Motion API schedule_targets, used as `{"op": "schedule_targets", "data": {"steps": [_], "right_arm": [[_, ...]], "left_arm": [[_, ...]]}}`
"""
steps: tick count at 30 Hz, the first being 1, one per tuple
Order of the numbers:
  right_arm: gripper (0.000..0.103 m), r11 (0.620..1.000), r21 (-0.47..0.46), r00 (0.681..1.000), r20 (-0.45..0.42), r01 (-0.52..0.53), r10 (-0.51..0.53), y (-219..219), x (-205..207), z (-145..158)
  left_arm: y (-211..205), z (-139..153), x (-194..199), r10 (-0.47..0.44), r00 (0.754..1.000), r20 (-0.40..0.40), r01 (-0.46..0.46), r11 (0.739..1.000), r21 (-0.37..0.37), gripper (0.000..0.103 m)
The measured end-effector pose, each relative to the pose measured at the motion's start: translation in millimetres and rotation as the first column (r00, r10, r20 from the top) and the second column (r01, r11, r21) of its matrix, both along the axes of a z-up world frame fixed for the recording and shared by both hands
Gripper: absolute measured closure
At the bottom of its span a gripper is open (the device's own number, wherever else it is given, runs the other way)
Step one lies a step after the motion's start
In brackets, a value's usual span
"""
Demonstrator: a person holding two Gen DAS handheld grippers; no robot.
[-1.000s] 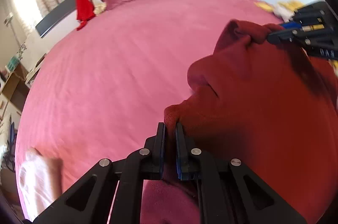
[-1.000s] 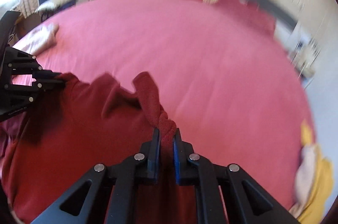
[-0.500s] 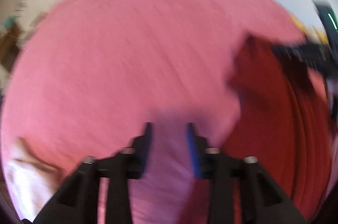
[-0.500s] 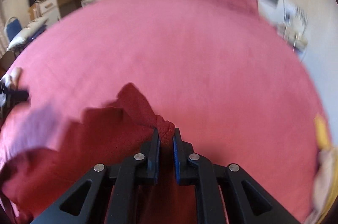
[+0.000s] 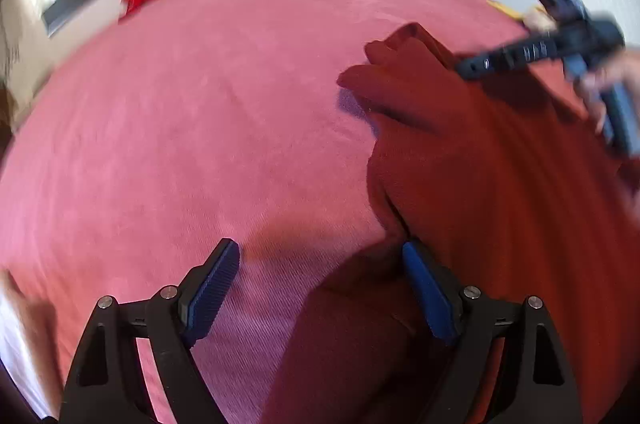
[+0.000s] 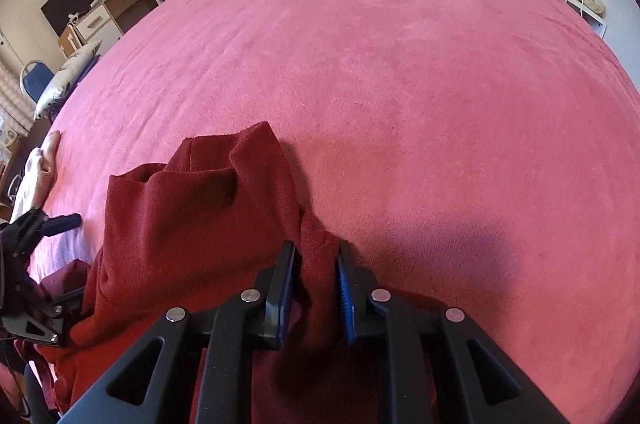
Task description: Fold clothes
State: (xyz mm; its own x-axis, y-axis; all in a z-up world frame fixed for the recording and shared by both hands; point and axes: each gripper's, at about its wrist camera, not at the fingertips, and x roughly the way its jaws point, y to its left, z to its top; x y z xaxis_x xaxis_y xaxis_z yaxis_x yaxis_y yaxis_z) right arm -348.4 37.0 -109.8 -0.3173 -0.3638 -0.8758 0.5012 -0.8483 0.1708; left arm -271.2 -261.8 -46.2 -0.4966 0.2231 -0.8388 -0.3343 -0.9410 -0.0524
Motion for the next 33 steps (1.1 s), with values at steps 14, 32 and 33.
{"op": "schedule_targets", "data": {"steps": [14, 32, 33], "right_arm": [[0.083, 1.000, -0.009, 1.000, -0.012, 0.001, -0.001, -8, -13, -9], [0.078, 0.998, 0.034, 0.977, -0.206, 0.059, -0.051, -79, -48, 34], [0.077, 0.998, 0.026, 0.996, -0.068, 0.057, -0.056, -80, -62, 10]], "left_arm": [[19, 3, 23, -0.066, 0.998, 0.008, 0.066, 0.995, -0.069, 0.095], [-19, 10, -41, 0.274, 0.959, -0.068, -0.280, 0.892, -0.354, 0.073], [-18, -5, -42, 0.298, 0.953, -0.043, -0.290, 0.868, -0.404, 0.069]]}}
